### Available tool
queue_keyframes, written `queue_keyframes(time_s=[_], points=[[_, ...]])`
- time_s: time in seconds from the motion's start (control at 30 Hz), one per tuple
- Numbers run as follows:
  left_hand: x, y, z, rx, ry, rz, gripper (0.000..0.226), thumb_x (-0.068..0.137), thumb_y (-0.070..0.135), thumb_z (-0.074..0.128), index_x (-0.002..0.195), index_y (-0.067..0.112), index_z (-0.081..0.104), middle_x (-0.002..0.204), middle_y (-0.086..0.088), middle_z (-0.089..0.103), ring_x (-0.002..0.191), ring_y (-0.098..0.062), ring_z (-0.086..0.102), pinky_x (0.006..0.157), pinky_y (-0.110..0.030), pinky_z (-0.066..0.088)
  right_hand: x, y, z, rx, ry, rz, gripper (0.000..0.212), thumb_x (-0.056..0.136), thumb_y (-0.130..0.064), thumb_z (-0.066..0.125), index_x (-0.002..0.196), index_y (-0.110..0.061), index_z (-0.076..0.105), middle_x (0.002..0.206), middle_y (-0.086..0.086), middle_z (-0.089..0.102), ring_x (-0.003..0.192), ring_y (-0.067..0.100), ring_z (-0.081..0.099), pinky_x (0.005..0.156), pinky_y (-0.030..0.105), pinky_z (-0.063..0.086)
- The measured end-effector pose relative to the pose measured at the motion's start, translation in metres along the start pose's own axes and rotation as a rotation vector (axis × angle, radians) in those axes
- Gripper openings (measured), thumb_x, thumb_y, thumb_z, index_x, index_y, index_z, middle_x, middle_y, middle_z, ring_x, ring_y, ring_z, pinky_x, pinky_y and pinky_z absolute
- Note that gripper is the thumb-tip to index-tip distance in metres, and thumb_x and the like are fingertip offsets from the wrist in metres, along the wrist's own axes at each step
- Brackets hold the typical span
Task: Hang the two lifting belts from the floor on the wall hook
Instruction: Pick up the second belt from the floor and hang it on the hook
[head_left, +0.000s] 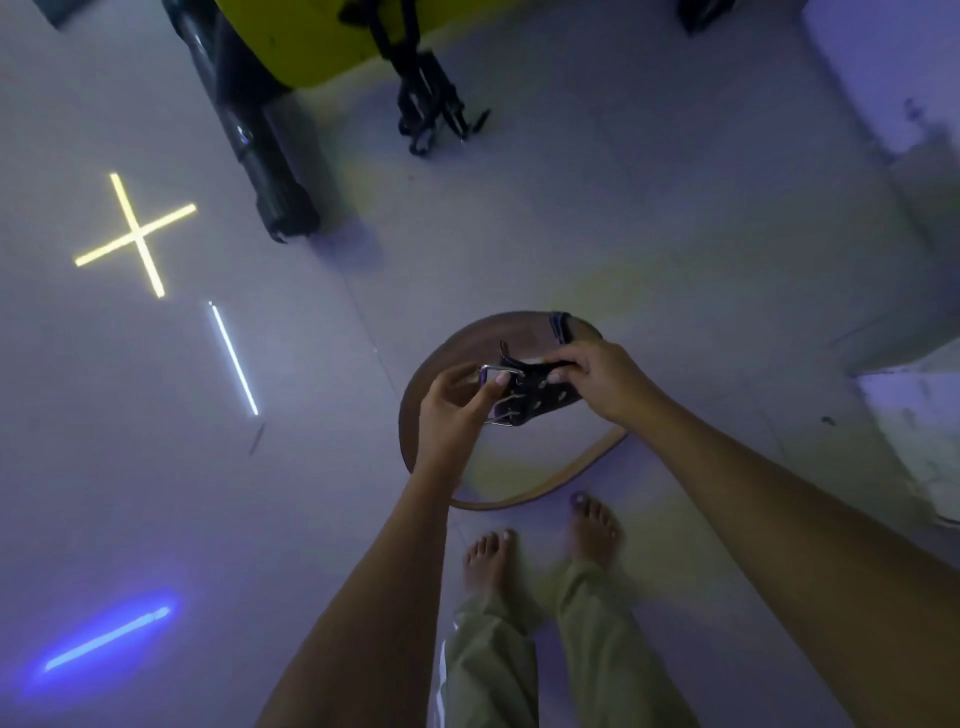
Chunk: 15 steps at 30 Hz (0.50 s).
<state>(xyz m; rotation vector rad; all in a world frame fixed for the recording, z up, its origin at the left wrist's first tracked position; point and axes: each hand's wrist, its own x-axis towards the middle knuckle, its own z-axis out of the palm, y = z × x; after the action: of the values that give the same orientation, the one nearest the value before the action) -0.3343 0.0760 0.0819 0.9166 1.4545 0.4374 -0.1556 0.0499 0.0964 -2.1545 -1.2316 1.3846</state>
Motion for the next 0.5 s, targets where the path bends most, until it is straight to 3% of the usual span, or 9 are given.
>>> queue_keyframes(time_s=[0.1, 0.2, 0.27, 0.33, 0.4, 0.5], points=[[-0.037, 0.048, -0.005, -0.182, -0.083, -0.022, 0.039, 0.068, 0.024, 0.080, 0.103, 0.016, 0.065, 0.085, 0.003, 0.076, 0.084, -0.012, 0.070, 0.078, -0.029, 0.055, -0.041, -0.044, -0.029, 0.127, 0.070, 0.038, 0.030, 0.087, -0.006, 0.057, 0.115, -0.011, 0.067, 0.110, 0.006, 0.066, 0.106, 0.018, 0.060, 0.089, 0.024, 0.043], [-0.077, 0.093, -0.009, -0.258, -0.119, -0.032, 0.054, 0.061, 0.022, 0.078, 0.110, 0.015, 0.057, 0.090, 0.000, 0.073, 0.085, -0.015, 0.067, 0.078, -0.028, 0.051, -0.086, -0.080, -0.053, 0.239, 0.150, 0.050, 0.034, 0.086, 0.000, 0.057, 0.112, -0.018, 0.067, 0.077, -0.006, 0.064, 0.071, -0.010, 0.059, 0.068, 0.009, 0.041], [-0.104, 0.126, -0.012, -0.288, -0.122, -0.044, 0.064, 0.061, 0.019, 0.079, 0.118, 0.007, 0.052, 0.095, -0.009, 0.067, 0.090, -0.023, 0.063, 0.082, -0.032, 0.047, -0.117, -0.101, -0.066, 0.318, 0.218, 0.086, 0.029, 0.085, -0.001, 0.058, 0.111, -0.010, 0.068, 0.075, 0.004, 0.063, 0.074, 0.003, 0.060, 0.072, 0.015, 0.042], [-0.130, 0.158, -0.012, -0.293, -0.165, -0.016, 0.041, 0.067, 0.013, 0.077, 0.103, 0.007, 0.059, 0.085, -0.009, 0.065, 0.086, -0.025, 0.059, 0.080, -0.035, 0.045, -0.149, -0.123, -0.082, 0.387, 0.282, 0.118, 0.028, 0.086, -0.003, 0.059, 0.113, -0.001, 0.066, 0.087, 0.009, 0.062, 0.083, 0.017, 0.057, 0.078, 0.022, 0.040], [-0.156, 0.189, -0.011, -0.305, -0.261, 0.028, 0.015, 0.073, 0.010, 0.074, 0.085, 0.009, 0.065, 0.075, -0.006, 0.067, 0.080, -0.025, 0.060, 0.076, -0.032, 0.048, -0.177, -0.147, -0.101, 0.429, 0.327, 0.094, 0.029, 0.087, -0.002, 0.058, 0.115, 0.000, 0.064, 0.093, 0.008, 0.062, 0.086, 0.019, 0.056, 0.073, 0.020, 0.043], [-0.193, 0.234, -0.006, -0.345, -0.399, 0.054, 0.003, 0.085, 0.008, 0.064, 0.087, 0.008, 0.066, 0.072, -0.001, 0.073, 0.074, -0.017, 0.068, 0.071, -0.025, 0.057, -0.220, -0.179, -0.132, 0.490, 0.421, 0.047, 0.028, 0.089, -0.003, 0.056, 0.116, 0.002, 0.063, 0.098, 0.009, 0.063, 0.088, 0.018, 0.056, 0.066, 0.014, 0.044]])
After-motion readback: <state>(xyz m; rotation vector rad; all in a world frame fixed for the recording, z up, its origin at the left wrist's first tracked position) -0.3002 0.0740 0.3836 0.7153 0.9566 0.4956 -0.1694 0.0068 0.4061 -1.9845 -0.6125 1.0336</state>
